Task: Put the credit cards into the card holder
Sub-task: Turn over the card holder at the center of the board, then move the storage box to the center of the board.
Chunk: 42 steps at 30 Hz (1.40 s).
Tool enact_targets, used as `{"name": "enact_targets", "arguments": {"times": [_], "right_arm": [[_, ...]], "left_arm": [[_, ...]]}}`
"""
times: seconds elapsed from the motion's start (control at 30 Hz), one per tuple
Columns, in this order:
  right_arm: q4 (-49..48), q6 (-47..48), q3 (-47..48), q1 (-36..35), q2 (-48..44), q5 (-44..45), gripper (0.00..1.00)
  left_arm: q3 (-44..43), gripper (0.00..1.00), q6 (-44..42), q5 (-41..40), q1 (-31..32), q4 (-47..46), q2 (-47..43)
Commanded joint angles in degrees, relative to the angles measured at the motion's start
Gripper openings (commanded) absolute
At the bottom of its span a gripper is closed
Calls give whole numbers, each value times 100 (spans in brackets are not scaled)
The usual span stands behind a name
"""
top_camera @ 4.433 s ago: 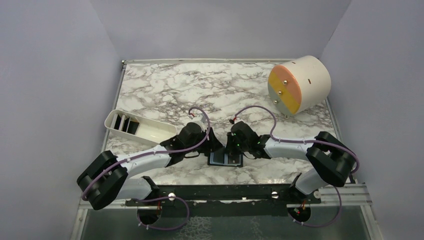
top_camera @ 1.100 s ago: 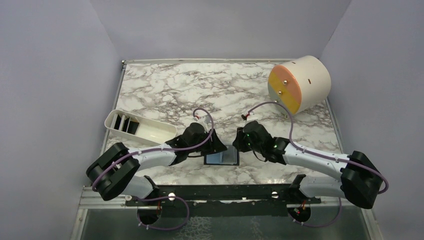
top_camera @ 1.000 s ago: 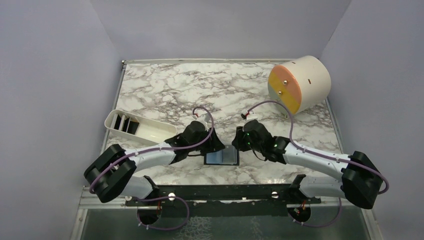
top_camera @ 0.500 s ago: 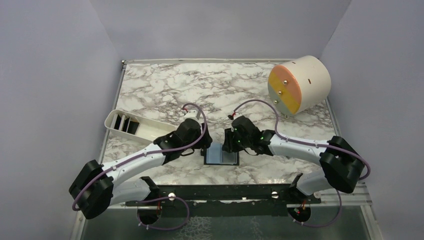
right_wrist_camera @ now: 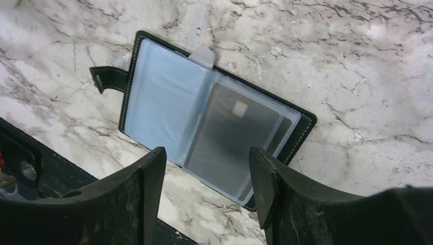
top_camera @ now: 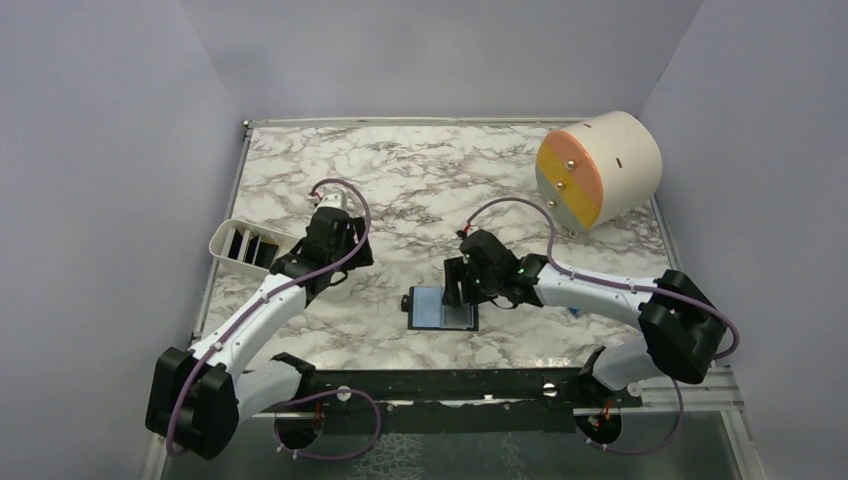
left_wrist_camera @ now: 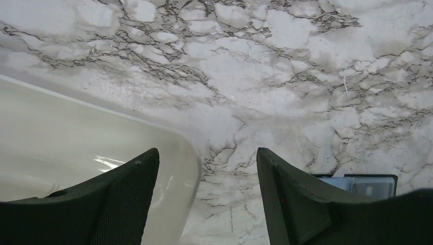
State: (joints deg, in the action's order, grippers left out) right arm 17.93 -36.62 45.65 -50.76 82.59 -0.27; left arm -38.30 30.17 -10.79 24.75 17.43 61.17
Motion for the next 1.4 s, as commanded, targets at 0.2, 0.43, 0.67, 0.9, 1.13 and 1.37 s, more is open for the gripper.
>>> {"name": "enact_targets", "arguments": {"times": [0.2,0.43,0.67,0.9,1.13,1.37], "right_arm": [[182,106,-4,23,-229,475,64],[89,221,-46,23,-242,489,64],[105,184,-140,23,-332,515,63],[97,164,-190,23,-424,573,63],[-16,164,-283,23,-511,519,63],[-125,217,-371,23,-786,519,63]], "left_arm": [[-142,64,-312,1054,-284,81,522],[-72,51,-107,1661,-279,-260,630],[-161,45,254,2168,-152,-806,895],[-432,45,652,2171,264,-1142,1301],[-1127,50,260,1643,866,-808,1730],[-1735,60,-482,682,794,144,1368]]}}
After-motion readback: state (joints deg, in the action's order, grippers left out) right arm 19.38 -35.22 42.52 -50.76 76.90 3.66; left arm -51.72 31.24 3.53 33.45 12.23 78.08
